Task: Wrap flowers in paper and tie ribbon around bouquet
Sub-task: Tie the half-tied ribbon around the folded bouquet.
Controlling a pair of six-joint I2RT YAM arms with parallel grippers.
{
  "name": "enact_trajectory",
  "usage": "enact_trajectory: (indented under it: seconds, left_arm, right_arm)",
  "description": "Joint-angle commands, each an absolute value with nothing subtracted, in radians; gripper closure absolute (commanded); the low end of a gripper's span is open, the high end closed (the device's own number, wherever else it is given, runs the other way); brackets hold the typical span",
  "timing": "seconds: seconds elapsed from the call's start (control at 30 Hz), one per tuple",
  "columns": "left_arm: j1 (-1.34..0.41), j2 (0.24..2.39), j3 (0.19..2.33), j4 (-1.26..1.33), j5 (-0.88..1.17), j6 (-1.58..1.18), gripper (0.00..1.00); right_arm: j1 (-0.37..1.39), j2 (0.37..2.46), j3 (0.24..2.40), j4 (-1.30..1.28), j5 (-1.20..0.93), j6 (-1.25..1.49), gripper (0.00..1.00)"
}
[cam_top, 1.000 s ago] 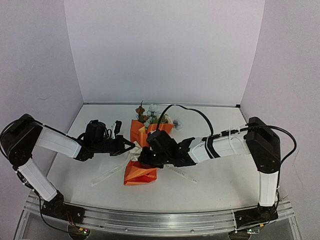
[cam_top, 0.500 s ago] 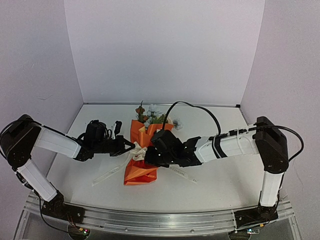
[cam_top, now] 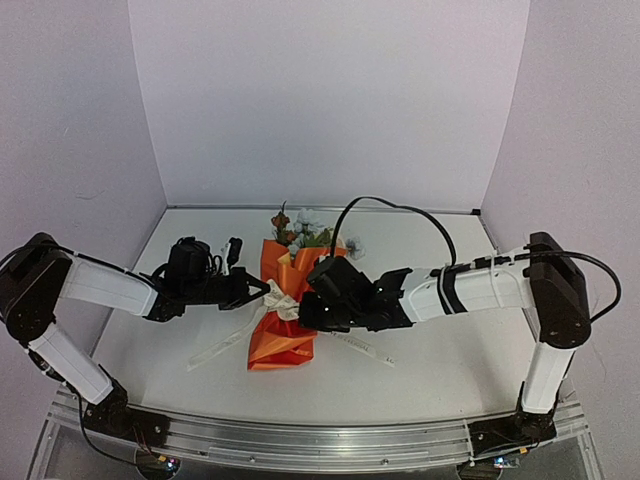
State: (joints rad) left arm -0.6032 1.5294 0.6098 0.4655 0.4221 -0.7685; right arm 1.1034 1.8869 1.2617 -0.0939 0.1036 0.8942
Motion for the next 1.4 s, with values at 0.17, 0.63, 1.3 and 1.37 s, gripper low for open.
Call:
enact_trajectory:
  seconds: [0.17, 0.63, 1.3, 1.37]
  left_arm:
    - [-0.571, 1.486, 0.639, 0.423, 0.314, -0.749, 0.96]
    - [-0.568, 1.430, 0.604, 0.353, 0.204, -0.745, 0.98]
    - [-0.566, 1.389, 0.691, 0.221, 0.282, -0.580, 0.91]
    - [-0.566, 1.409, 0.699, 0.231, 0.302, -0.587, 0.91]
  right_arm:
    - [1.097, 1.841, 1.246, -0.266, 0.190, 0.863, 1.00]
    - [1.088, 1.818, 1.220, -0.307, 0.226, 0.833, 1.00]
    - [1.088, 1.861, 1.328, -0.441, 0.216, 0.707, 1.00]
    - [1.089, 1.869, 1.342, -0.444, 0.206, 0.699, 1.00]
